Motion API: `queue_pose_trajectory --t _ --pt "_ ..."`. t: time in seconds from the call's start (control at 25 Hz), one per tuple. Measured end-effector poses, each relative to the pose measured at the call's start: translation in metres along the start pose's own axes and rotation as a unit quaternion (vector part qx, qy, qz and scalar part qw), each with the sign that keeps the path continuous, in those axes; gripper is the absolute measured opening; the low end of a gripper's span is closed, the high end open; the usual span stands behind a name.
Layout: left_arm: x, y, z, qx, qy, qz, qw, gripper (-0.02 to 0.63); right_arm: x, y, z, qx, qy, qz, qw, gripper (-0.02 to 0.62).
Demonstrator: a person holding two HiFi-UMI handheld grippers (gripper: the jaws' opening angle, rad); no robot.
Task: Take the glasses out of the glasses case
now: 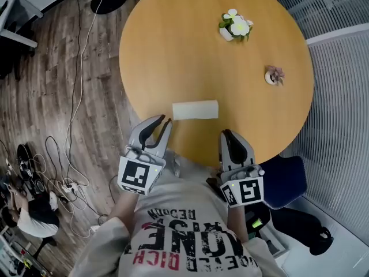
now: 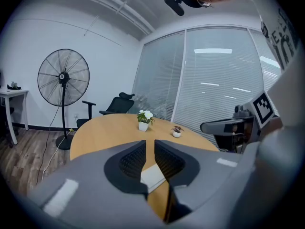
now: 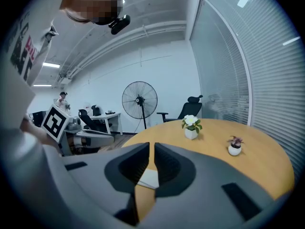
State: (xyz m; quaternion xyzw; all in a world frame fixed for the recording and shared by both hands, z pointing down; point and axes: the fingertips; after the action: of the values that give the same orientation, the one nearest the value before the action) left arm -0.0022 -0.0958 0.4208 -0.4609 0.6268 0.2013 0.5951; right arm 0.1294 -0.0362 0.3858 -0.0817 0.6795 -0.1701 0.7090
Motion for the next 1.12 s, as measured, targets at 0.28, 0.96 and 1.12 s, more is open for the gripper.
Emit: queue_pose_trajectory --t 0.28,0.96,1.12 --pt "-0.04 -0.021 -0.006 0.032 0.024 -0.027 0.9988 0.061 -0.029 -0.022 0.015 0.038 0.049 -0.034 0.998 0.023" --pt "-0.137 -0.046 0.006 0.046 -0.012 -0.169 0.9844 0.124 -0.123 -0.066 0.018 0.13 0.262 -0.14 0.946 0.102" --pt "-0.151 -0.052 0.007 0.045 -0.015 -0.191 0.9804 0.124 -0.137 -0.076 0.011 0.15 0.322 -0.146 0.923 0.14"
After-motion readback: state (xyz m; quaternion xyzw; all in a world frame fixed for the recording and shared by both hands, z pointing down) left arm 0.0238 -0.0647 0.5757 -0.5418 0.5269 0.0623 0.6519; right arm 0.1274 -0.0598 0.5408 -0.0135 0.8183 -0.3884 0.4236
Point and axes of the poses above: the fingertips, and each gripper's own axes: y backward along the fingers, z to its right, x out of its top, and after that the axes turned 5 degrees about -x, right-handed
